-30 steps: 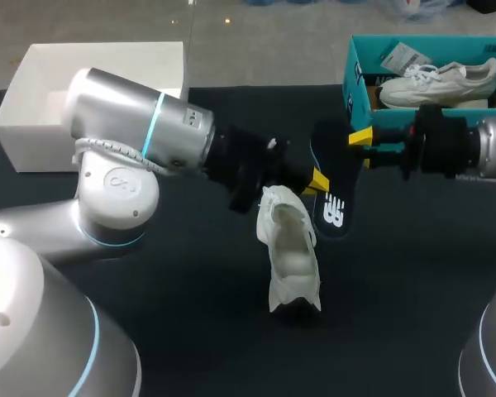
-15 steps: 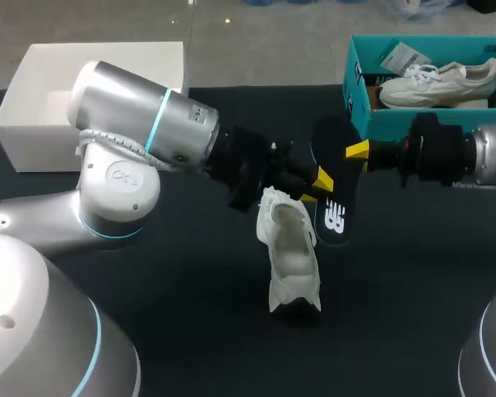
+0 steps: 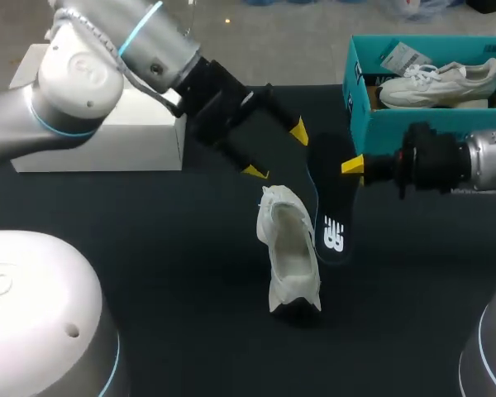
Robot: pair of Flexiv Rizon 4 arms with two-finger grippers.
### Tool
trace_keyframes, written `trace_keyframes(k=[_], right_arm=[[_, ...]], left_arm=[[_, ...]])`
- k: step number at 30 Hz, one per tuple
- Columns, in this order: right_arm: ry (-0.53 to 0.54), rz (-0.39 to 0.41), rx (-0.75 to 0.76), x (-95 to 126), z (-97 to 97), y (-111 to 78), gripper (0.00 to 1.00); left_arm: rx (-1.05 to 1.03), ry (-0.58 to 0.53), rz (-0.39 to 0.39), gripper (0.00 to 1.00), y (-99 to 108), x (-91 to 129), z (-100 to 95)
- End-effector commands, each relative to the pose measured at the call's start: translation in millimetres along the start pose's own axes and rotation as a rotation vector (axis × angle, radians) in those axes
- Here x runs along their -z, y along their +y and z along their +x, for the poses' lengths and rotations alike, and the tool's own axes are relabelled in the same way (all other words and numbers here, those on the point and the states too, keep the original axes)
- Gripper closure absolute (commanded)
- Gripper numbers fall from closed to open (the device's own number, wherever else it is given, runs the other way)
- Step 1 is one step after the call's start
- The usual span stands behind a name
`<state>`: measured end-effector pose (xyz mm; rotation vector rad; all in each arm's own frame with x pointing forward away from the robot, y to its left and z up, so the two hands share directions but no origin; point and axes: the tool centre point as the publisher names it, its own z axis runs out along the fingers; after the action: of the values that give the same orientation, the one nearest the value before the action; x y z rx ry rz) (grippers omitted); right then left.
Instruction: Take the shoe out of the shoebox, open the shoe tongue, remove and reinsert the insole, then place the shoe into the shoebox
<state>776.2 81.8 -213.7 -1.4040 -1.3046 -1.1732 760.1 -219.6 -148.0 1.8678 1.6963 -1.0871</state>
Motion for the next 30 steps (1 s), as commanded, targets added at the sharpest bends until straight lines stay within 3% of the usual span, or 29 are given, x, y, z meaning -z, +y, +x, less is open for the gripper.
trace_keyframes(k=[1, 7, 15, 23, 25, 30], right_arm=[[-0.016, 0.002, 0.001, -3, 0.1, -1.7, 1.0], [-0.04, 0.005, 0.007, -9, -0.8, -1.5, 1.0], [-0.043, 0.025, 0.01, -16, 1.7, -3.7, 1.0], [-0.047, 0.027, 0.005, -20, -1.0, -8.3, 1.0], [-0.045, 0.027, 0.001, -20, -2.5, -9.1, 1.0], [-0.041, 0.024, -0.009, -18, -6.0, -9.3, 1.0]], left_arm=[[0.035, 0.365, -0.025, 0.0, 8, 10, -7.9], [0.05, 0.536, -0.088, 0.0, 20, 4, -4.9], [0.054, 0.602, -0.21, 0.0, 46, 3, -11.4], [-0.018, 0.477, -0.34, 0.0, 59, 0, -27.0], [-0.017, 0.428, -0.331, 0.0, 58, -1, -28.8], [-0.005, 0.444, -0.272, 0.0, 50, -2, -29.8]])
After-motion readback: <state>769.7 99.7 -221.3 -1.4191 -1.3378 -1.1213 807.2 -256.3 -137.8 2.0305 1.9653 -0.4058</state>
